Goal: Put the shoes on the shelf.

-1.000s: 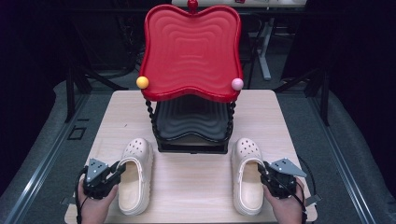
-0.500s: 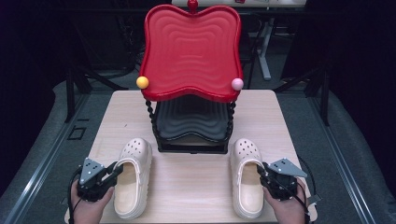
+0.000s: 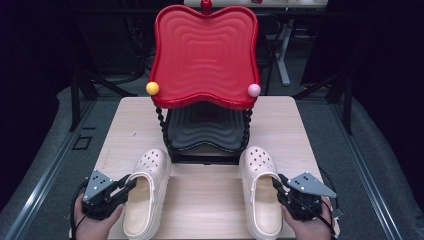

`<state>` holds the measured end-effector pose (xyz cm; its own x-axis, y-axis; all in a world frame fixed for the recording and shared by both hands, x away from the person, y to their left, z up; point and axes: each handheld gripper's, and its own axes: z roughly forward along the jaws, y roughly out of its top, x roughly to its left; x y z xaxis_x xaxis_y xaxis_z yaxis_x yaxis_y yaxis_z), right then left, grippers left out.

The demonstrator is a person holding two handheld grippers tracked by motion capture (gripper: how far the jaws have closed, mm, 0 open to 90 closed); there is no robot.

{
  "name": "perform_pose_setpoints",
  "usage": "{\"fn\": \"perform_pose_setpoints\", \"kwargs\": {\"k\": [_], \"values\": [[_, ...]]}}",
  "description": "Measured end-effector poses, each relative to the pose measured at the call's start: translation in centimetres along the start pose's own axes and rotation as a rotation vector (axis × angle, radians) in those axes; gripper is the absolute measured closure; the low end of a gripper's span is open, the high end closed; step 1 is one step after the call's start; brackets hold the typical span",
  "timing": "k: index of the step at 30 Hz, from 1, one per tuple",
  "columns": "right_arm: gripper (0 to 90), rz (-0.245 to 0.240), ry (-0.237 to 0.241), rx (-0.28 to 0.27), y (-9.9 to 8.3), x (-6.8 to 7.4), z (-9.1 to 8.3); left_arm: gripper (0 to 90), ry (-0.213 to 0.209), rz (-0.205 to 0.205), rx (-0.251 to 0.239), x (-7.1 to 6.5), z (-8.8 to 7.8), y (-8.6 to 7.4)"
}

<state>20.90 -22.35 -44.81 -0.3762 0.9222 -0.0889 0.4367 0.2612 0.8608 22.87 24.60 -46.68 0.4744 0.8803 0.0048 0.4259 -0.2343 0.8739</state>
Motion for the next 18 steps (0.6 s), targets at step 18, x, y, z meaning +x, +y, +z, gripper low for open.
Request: {"fn": "perform_pose_setpoints", "kwargs": {"k": [18], "values": [[75.7, -0.069, 0.096, -0.048, 4.2, 3.0, 1.6, 75.2, -0.069, 0.066, -0.076, -3.2, 3.0, 4.8]]}}
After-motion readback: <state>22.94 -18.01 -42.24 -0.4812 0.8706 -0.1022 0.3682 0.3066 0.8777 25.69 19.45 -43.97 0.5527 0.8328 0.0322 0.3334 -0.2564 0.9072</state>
